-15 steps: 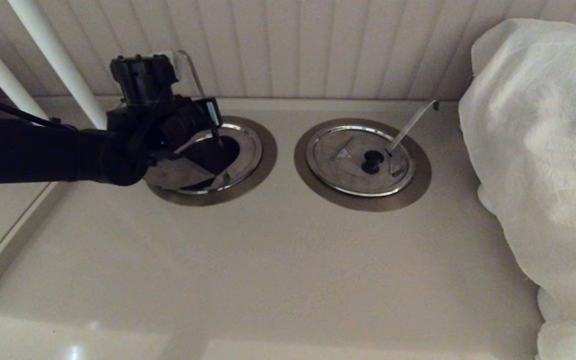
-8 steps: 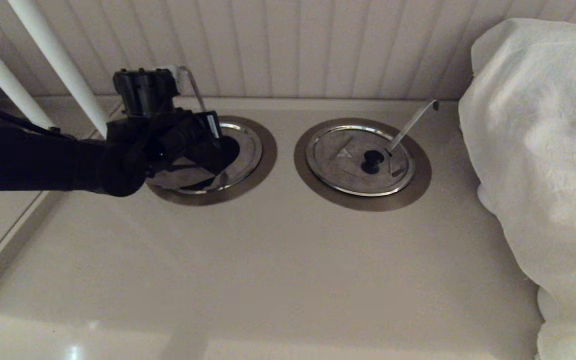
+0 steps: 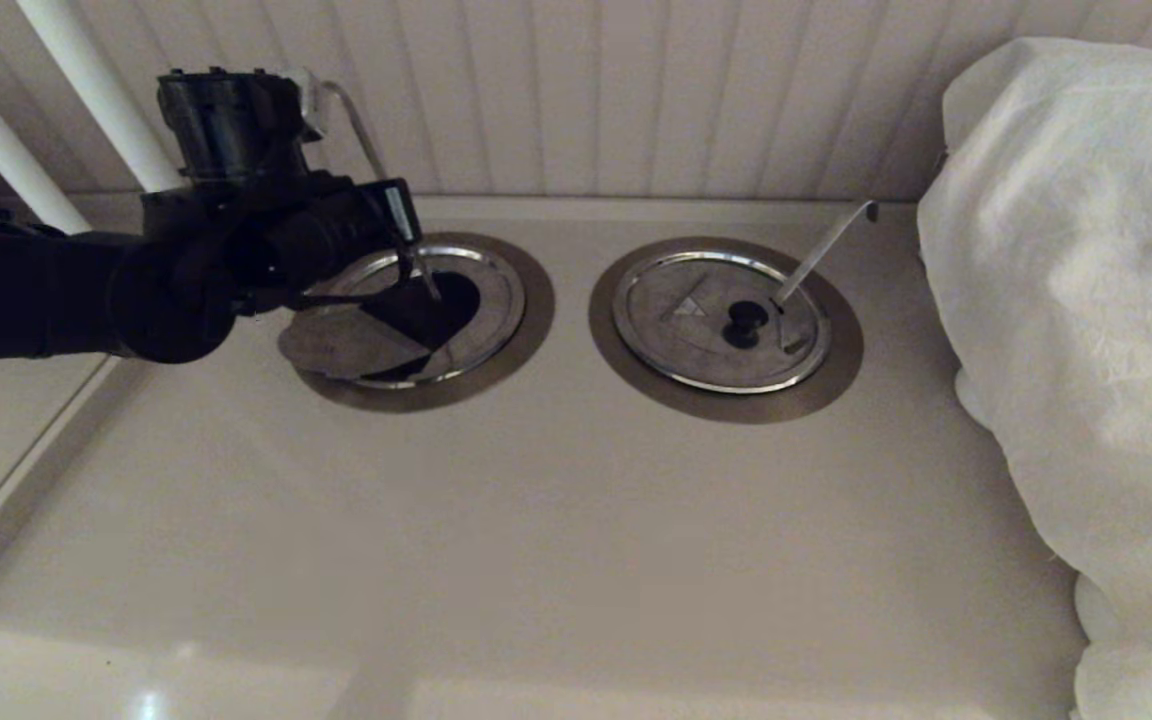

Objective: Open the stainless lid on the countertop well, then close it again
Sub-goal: Stir with a spoon

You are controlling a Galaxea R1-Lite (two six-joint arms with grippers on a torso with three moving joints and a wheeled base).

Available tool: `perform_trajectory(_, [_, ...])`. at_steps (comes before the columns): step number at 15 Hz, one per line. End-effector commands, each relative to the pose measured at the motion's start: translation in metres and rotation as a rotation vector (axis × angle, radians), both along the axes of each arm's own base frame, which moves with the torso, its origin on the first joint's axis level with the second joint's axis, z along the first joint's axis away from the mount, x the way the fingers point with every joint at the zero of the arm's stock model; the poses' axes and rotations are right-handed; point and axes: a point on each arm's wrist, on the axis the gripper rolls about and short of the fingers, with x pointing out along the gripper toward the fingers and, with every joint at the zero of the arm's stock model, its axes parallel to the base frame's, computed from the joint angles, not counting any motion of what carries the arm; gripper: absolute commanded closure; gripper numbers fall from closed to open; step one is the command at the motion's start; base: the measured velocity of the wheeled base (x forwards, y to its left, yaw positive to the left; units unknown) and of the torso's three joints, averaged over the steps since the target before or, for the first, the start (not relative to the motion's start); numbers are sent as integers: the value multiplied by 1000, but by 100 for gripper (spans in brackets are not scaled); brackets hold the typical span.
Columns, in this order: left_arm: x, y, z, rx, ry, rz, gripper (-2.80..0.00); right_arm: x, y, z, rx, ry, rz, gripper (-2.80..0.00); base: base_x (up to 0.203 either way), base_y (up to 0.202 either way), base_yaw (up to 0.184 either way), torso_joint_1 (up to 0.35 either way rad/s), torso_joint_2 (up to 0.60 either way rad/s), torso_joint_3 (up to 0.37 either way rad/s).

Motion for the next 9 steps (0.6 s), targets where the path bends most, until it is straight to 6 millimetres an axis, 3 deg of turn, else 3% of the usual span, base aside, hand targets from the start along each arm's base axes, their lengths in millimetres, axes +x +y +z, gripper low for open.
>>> perform_trajectory(1, [-5,1,5,9,27,-19,0,0,0,0,0,0,1,-280,0,0,0,0,0,0])
perform_trajectory(9, [-9,1,1,14,99,-48,0,0,0,0,0,0,1,-280,0,0,0,0,0,0])
